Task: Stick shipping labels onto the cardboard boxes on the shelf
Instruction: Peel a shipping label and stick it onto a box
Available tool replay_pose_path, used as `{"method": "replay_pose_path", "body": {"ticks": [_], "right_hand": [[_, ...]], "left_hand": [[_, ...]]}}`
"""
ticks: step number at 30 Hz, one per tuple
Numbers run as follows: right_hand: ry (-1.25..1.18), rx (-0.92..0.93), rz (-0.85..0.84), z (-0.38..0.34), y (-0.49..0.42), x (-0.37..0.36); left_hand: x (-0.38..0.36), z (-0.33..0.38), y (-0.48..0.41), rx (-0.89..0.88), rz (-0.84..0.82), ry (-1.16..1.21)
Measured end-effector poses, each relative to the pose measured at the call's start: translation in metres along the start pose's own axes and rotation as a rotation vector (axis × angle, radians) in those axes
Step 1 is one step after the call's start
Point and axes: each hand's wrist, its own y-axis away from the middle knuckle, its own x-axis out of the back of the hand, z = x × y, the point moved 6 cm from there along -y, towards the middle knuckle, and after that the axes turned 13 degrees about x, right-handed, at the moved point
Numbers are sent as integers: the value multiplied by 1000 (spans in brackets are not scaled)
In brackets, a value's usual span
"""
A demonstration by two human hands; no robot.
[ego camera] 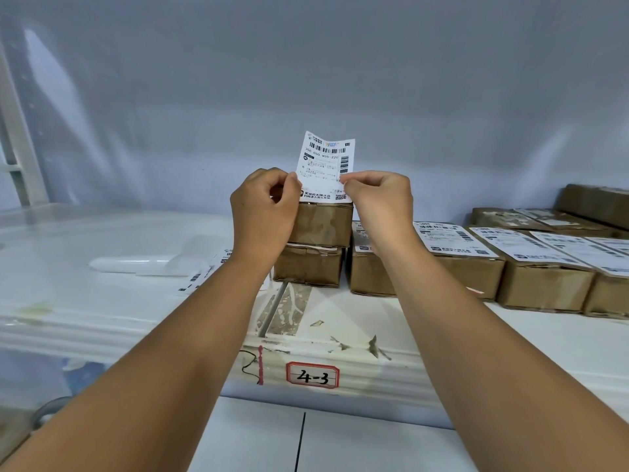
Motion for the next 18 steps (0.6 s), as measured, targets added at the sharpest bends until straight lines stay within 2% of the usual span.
{"method": "replay_pose_path", "body": {"ticks": [5, 18], "right_hand": [[44, 22, -8, -4, 2, 1], [171, 61, -41, -8, 3, 0]], "left_hand": [[-2, 0, 1, -71, 26, -58], [-3, 1, 0, -81, 6, -70]]}}
